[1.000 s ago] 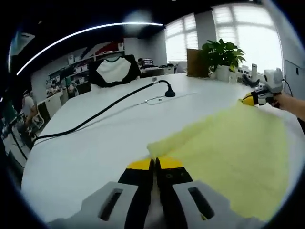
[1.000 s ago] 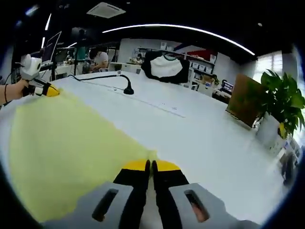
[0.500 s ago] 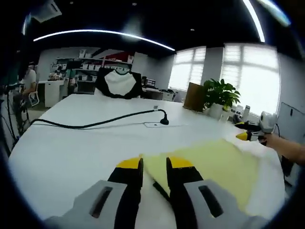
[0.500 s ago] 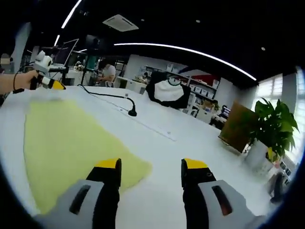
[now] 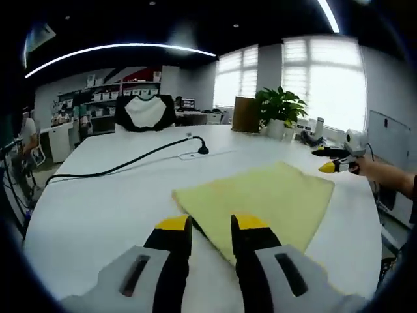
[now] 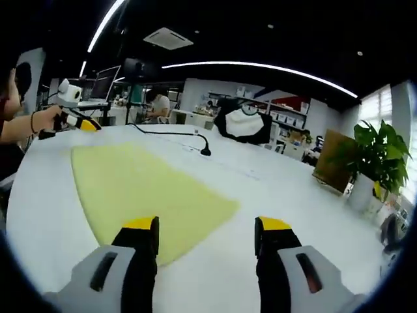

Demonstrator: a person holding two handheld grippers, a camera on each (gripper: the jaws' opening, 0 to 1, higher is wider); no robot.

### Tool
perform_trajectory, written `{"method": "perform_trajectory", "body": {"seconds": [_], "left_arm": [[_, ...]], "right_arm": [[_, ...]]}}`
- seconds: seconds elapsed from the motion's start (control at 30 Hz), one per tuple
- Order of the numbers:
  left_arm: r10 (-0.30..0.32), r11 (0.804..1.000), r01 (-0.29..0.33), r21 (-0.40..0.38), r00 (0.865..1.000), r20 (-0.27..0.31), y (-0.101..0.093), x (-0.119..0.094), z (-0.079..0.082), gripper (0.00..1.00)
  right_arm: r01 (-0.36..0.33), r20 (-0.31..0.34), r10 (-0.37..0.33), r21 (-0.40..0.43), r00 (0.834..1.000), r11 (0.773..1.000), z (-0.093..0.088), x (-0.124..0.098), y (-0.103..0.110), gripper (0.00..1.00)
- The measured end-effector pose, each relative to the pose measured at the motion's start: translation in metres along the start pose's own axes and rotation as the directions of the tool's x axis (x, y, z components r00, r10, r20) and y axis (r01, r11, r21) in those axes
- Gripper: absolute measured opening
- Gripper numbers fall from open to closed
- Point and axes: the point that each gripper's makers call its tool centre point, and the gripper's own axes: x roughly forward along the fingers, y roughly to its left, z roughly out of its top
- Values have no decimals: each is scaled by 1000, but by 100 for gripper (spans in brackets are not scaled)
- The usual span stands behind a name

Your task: Fold the garment on the visible template until the final outline fits inside the template.

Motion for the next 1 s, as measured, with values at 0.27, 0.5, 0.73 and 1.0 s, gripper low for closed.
{"method": "perform_trajectory", "body": {"seconds": [0.27, 0.5, 0.73, 1.0], "left_arm": [[-30, 999, 31, 31, 998, -50, -18, -18, -22, 25], [-40, 998, 47, 49, 990, -132, -22, -32, -48, 25], [-58, 997, 64, 36, 987, -153, -30, -39, -63, 23], [-108, 994, 109, -1, 985, -137, -35, -35, -67, 16]], "right_arm": [[-39, -31, 39, 22, 999, 999, -9, -14, 21, 65], [-95, -21, 98, 118, 995, 988, -24, -28, 38, 61], [-116, -45, 122, 125, 991, 985, -40, -41, 51, 45], [-164, -88, 184, 197, 979, 967, -43, -31, 63, 22]]}}
